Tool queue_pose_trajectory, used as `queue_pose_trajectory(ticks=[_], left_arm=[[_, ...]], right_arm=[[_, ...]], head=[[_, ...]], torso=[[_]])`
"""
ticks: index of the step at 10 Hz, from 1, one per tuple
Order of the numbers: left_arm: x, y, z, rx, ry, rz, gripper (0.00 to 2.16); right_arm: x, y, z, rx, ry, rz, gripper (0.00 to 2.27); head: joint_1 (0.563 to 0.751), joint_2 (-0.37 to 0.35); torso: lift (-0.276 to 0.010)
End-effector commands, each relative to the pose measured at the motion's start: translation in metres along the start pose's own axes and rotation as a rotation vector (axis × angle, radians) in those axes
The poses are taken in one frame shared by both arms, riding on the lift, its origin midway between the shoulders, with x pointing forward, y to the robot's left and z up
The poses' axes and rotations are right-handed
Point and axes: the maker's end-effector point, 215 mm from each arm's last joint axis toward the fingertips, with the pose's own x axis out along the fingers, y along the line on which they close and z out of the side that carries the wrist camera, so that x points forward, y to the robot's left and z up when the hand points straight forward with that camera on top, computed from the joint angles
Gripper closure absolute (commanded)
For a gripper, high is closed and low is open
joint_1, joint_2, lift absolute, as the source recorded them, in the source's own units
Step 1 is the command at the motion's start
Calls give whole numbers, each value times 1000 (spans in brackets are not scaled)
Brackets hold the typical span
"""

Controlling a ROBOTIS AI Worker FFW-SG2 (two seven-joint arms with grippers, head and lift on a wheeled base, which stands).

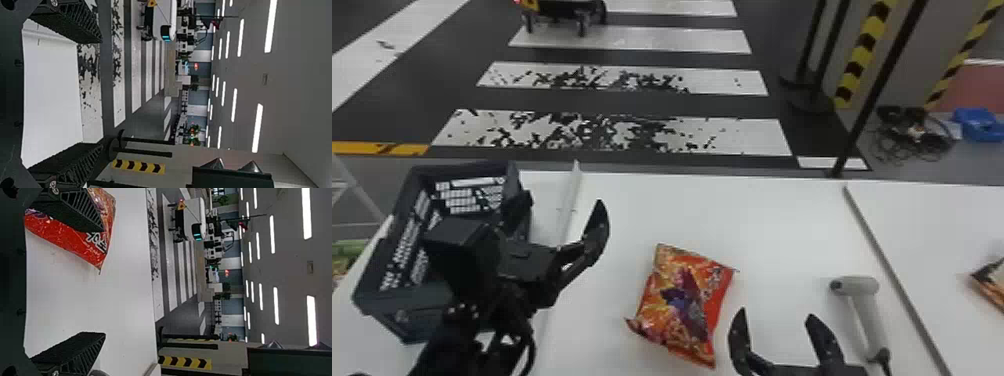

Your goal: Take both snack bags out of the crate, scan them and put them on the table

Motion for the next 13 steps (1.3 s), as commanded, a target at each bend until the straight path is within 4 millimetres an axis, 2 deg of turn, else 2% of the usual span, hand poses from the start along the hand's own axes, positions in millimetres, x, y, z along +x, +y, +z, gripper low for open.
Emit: queue_pose_trajectory(ticks=[1,2,5,9,12,13], left_arm=[[-19,7,4,21,-50,4,83],[-30,10,1,30,-64,8,87],[-69,30,7,59,-136,21,90],[-93,31,-28,55,-69,-5,90],[-101,24,-55,34,-14,-17,103],[-102,16,-63,25,1,-30,103]], right_arm=[[4,4,-3,13,64,20,46],[7,9,0,6,82,35,46],[4,14,-27,130,347,126,46],[0,27,-28,150,454,173,63],[-10,55,-33,285,548,310,97],[-19,66,-37,373,603,384,100]], head=[[695,-1],[695,17],[695,75],[695,110],[695,150],[695,162]], torso=[[-93],[-93],[-93],[-93],[-93],[-93]])
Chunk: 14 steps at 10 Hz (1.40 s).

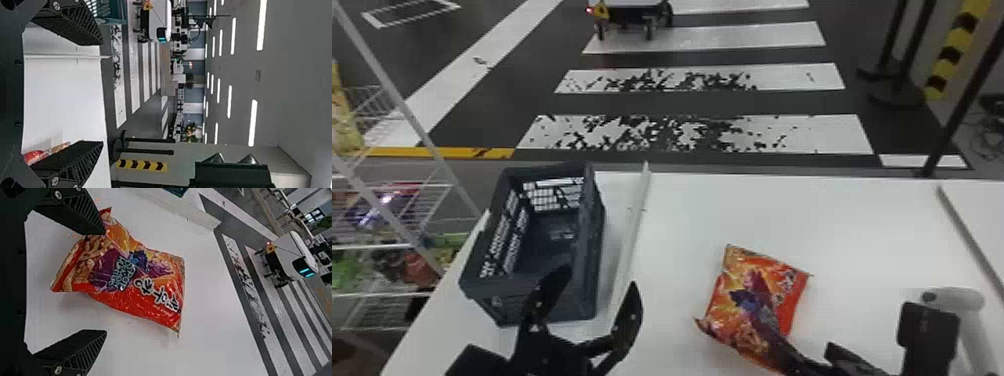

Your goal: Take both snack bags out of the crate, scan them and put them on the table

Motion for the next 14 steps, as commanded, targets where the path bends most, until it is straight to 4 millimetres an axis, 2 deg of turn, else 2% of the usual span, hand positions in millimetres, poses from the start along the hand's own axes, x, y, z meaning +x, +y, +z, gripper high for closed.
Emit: queue_pose_trajectory(ticks=[1,4,6,11,14], left_arm=[[-1,-7,-6,-13,10,-9,103],[-3,-5,-6,-20,11,-6,103],[-3,-2,-6,-22,12,-2,103],[-3,0,-17,-35,30,-4,103],[-3,0,-19,-37,34,-4,103]], right_arm=[[-3,5,-14,99,77,74,107],[0,-2,-19,126,88,81,110],[8,3,-31,168,138,121,113],[26,-9,-38,216,167,146,113],[35,-8,-38,237,178,165,113]], head=[[695,178],[695,182],[695,190],[695,209],[695,211]], torso=[[-93],[-93],[-93],[-93],[-93]])
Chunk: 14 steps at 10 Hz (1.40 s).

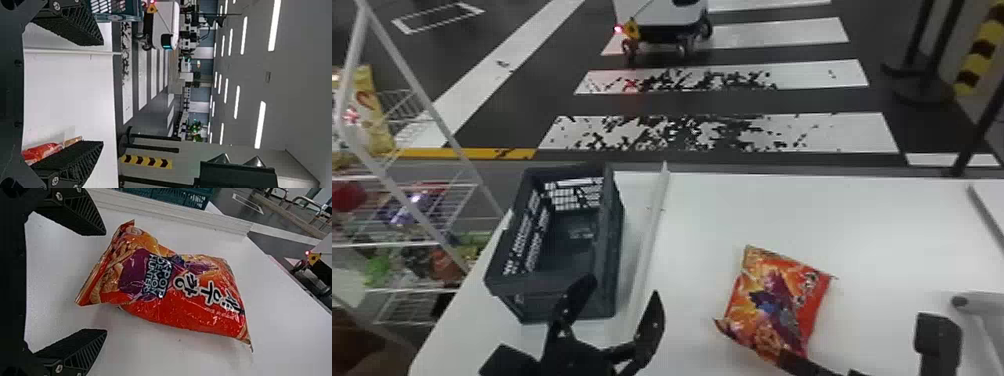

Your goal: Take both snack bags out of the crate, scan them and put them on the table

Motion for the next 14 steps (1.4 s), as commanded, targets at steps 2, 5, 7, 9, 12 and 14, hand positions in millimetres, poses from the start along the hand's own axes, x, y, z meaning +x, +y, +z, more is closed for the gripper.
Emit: queue_pose_trajectory(ticks=[2,5,7,9,12,14], left_arm=[[0,1,-4,1,8,1,103],[2,2,-7,-5,11,2,103],[2,2,-8,-7,14,5,103],[3,2,-8,-10,12,5,103],[2,2,-11,-11,18,9,107],[2,3,-12,-12,17,12,130]], right_arm=[[6,3,1,14,6,22,113],[11,6,5,12,9,37,275],[12,3,2,19,17,28,1143],[12,-11,-1,6,37,-36,2253],[9,-14,11,-2,-12,-43,2253],[2,-9,21,-39,-37,-64,2253]], head=[[695,213],[695,218],[695,223],[695,219],[695,200],[695,196]], torso=[[-93],[-93],[-93],[-93],[-93],[-93]])
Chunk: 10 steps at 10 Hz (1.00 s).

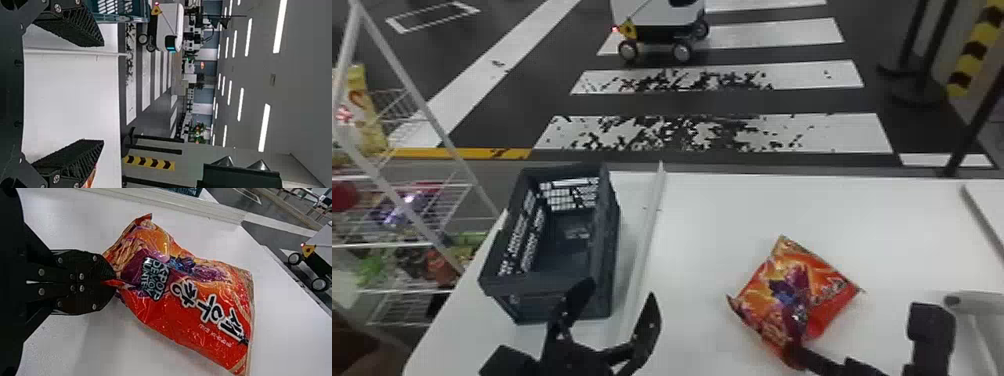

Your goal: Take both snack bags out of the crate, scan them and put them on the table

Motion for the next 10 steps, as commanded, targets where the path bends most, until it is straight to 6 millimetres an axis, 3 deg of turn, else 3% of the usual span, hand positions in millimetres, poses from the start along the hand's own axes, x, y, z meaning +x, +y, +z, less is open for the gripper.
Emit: queue_pose_trajectory(ticks=[1,4,7,10], left_arm=[[0,0,-1,0,2,1,130],[1,0,-1,-1,1,-2,130],[1,-1,-2,0,1,-7,130],[1,0,-2,1,1,-8,130]], right_arm=[[-7,3,8,-39,-22,-20,2253],[-18,-2,28,-279,-94,-232,2253],[-28,-10,64,-559,-187,-475,2253],[-54,-35,105,-681,-257,-628,2253]], head=[[695,192],[695,166],[695,134],[695,79]], torso=[[-93],[-93],[-93],[-93]])
